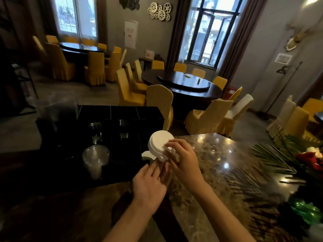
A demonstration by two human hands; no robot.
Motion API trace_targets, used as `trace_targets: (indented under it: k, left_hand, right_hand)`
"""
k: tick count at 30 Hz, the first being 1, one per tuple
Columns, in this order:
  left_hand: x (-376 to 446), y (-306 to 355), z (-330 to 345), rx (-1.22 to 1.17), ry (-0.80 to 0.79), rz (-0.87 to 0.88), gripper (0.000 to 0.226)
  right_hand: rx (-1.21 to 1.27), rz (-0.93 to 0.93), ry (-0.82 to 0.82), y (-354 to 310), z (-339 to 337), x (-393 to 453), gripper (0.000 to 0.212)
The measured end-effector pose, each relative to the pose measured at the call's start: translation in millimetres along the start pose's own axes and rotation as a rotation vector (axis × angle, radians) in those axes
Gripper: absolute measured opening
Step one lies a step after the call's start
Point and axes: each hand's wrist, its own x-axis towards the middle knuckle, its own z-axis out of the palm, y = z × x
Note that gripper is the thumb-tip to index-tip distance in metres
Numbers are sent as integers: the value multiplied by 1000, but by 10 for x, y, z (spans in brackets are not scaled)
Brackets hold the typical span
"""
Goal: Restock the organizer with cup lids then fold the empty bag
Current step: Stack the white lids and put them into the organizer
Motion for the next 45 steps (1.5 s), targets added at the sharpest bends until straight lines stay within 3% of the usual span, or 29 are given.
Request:
trace_targets:
  k: [10, 15, 32, 45]
  left_hand:
    - [306, -4, -183, -224, -63, -15, 54]
    - [430, -51, -295, -269, -79, -15, 58]
    - [410, -91, -375, -379, 190, 13, 71]
    - [378, -3, -435, -299, 211, -7, 67]
  right_hand:
    - [-52, -26, -210, 223, 314, 441, 23]
    - [-141, -17, -231, 322, 410, 462, 21]
    - [-365, -35, -400, 401, 710, 383, 30]
    - [-428, -49, -403, 365, 727, 342, 29]
